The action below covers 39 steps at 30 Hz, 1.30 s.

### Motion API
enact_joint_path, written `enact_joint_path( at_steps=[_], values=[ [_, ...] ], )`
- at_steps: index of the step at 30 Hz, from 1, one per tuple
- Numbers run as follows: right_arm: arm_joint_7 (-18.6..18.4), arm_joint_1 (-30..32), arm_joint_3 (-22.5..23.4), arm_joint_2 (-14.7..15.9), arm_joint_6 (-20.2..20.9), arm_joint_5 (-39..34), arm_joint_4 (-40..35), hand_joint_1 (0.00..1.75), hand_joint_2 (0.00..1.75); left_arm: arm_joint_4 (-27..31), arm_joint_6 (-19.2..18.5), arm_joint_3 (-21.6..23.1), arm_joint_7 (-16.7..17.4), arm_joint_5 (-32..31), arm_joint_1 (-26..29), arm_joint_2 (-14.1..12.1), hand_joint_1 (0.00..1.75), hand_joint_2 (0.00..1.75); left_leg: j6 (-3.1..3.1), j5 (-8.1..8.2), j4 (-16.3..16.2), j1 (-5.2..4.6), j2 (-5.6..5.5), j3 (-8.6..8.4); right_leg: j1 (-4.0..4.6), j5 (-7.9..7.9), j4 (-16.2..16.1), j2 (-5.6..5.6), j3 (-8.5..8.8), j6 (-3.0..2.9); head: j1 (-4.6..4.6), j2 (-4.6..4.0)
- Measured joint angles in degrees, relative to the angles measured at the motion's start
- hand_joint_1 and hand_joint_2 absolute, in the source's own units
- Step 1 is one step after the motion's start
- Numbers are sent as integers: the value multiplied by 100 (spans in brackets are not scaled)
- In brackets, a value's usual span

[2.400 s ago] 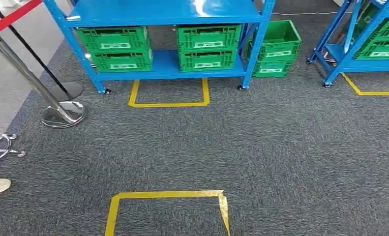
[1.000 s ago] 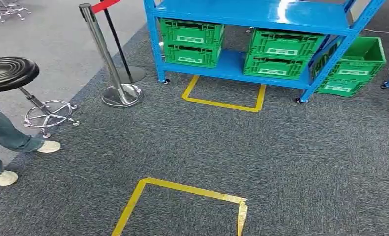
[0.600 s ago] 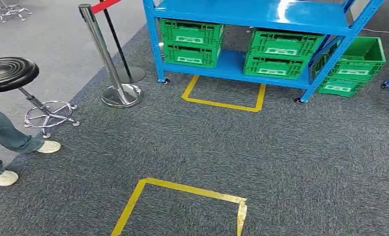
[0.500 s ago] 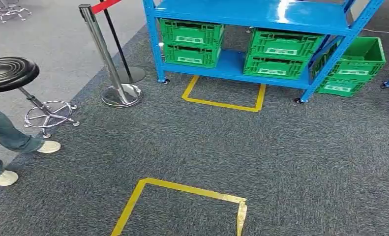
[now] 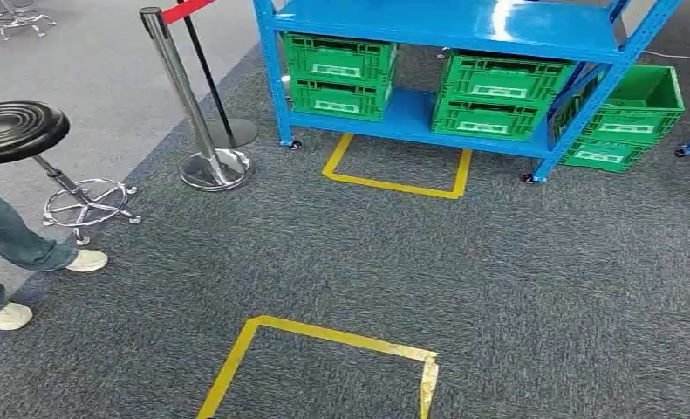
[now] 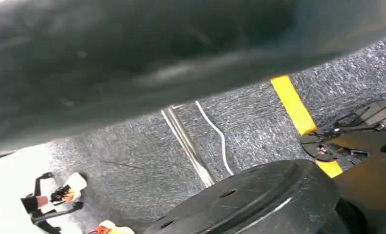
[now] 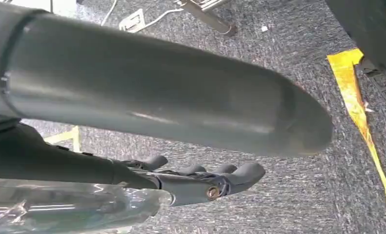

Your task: Take the parts from the cabinet and place them on the table.

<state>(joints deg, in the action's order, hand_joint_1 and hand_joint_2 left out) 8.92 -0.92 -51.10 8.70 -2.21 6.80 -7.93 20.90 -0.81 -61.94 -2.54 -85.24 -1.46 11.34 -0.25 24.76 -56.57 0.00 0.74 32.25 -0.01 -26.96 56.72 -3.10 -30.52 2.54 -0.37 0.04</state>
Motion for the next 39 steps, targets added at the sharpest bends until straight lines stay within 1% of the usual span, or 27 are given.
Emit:
enact_joint_path(
  at_steps=[4,6,7,8,10,12,13,14,16,17,18,19,22,23,24,26,27,28,29,30,31,32,33,35,37,38,39],
  values=[
    [0,0,22,0,0,0,0,0,0,2,0,0,0,0,0,0,0,0,1,0,0,0,0,0,0,0,0,0,1,0,0,0],
    [0,-4,31,-2,7,-7,0,0,0,9,-2,-2,0,0,-1,-2,0,0,127,5,21,-37,0,13,-39,56,-96,-5,82,103,-4,0],
    [2,-9,35,0,15,-18,0,0,0,9,-4,-2,0,-4,-5,4,0,0,172,-60,156,-2,-1,-55,-27,59,-114,9,107,126,-11,0],
    [6,-6,35,7,26,-26,0,0,0,11,-15,-2,0,-7,-4,9,0,0,180,-108,246,27,15,-120,-27,-4,-53,101,56,128,15,0],
    [17,1,37,7,50,-35,0,0,0,26,-24,-4,0,-20,-31,9,0,0,194,-121,273,37,27,-118,-45,-426,695,266,-305,132,48,0],
    [17,27,37,7,76,-35,0,0,0,28,-35,-4,0,-20,-39,15,0,0,188,-116,270,36,37,-119,-64,-764,1628,294,-774,173,44,0],
    [17,39,37,7,81,-37,0,0,0,28,-46,-7,0,-33,-37,15,0,0,173,-109,267,46,45,-125,-82,-730,1761,292,-871,196,48,0],
    [17,41,37,7,87,-39,0,0,0,28,-57,-9,0,-57,-34,22,0,0,147,-100,265,62,57,-138,-109,-556,1595,289,-818,221,39,0],
    [15,37,37,18,94,-42,2,0,0,28,-68,-17,2,-61,-34,37,0,0,40,-48,205,133,88,-167,-180,23,582,228,-350,302,44,0],
    [15,23,39,15,94,-42,0,0,0,35,-68,-24,0,-61,-34,37,0,0,-36,1,128,142,99,-162,-226,167,140,110,-142,379,55,0],
    [17,-5,39,-24,96,-42,-2,0,0,61,-66,-41,2,-61,-33,11,0,0,-100,49,56,126,118,-129,-168,31,117,162,-139,353,107,0],
    [17,-15,42,-13,96,-42,-2,0,0,66,-68,-42,2,-68,-37,15,0,0,-119,68,18,102,126,-110,-185,55,143,224,-116,214,87,0],
    [17,7,44,-4,105,-44,0,0,0,70,-68,-48,7,-68,-39,31,0,0,-163,56,16,135,157,-121,-170,29,240,299,-186,79,28,0],
    [17,17,44,-4,105,-44,0,0,0,70,-68,-48,11,-68,-39,31,0,0,-195,144,-47,149,103,-109,-175,41,235,319,-185,25,13,0],
    [17,12,42,-4,105,-44,0,0,0,72,-68,-48,11,-68,-40,31,0,0,-198,325,-276,144,45,-1,-174,46,232,339,-189,-5,0,0],
    [17,-13,44,-4,101,-44,0,0,0,72,-70,-50,11,-70,-37,39,0,0,-193,796,-1227,123,-4,454,-159,62,231,396,-230,-55,-11,0],
    [17,-7,46,-4,101,-57,0,0,0,72,-70,-50,11,-68,-29,42,0,0,-178,955,-1677,122,-12,679,-141,67,231,436,-243,-66,-13,0],
    [17,1,48,-4,103,-72,0,0,0,72,-79,-50,11,-68,-23,42,0,0,-152,972,-1887,112,-15,793,-124,69,231,481,-248,-71,-9,0],
    [17,2,50,-4,105,-87,0,0,0,74,-81,-52,18,-70,-16,42,0,0,-116,841,-1816,96,-18,764,-114,70,231,528,-247,-71,-11,0],
    [17,3,52,-4,111,-92,0,0,0,74,-81,-52,20,-68,-16,42,0,0,-73,620,-1531,81,-34,636,-106,72,231,579,-243,-71,-11,0],
    [17,3,55,-4,111,-94,0,0,0,74,-81,-55,20,-68,-18,42,0,0,-20,345,-1039,61,-82,403,-98,75,231,633,-238,-73,-9,0],
    [20,-4,55,-4,109,-96,0,0,0,77,-81,-55,20,-68,-20,39,0,0,46,104,-495,39,-214,134,-100,80,231,683,-235,-67,-13,0],
    [24,-10,57,-15,109,-96,0,0,0,90,-81,-59,20,-70,-16,28,0,0,102,98,-202,29,-454,2,-97,83,235,708,-252,-55,-7,0],
    [26,-17,70,-13,109,-96,0,0,0,92,-83,-63,20,-70,-31,42,0,0,16,137,-89,36,-412,-24,-98,106,232,794,-307,9,2,0],
    [26,10,79,-11,109,-96,0,0,0,92,-83,-63,20,-68,-27,54,0,0,51,113,-63,20,-344,-27,-123,153,159,882,-310,100,-2,0],
    [26,19,79,-4,109,-98,0,0,0,94,-83,-63,22,-70,-29,52,0,0,78,68,9,71,-276,-49,-128,129,203,833,-366,121,-4,0],
    [28,26,79,-7,114,-98,0,0,0,101,-83,-66,24,-68,-31,48,0,0,110,67,21,57,-239,-60,-99,8,367,569,-437,139,31,0]
  ],
)
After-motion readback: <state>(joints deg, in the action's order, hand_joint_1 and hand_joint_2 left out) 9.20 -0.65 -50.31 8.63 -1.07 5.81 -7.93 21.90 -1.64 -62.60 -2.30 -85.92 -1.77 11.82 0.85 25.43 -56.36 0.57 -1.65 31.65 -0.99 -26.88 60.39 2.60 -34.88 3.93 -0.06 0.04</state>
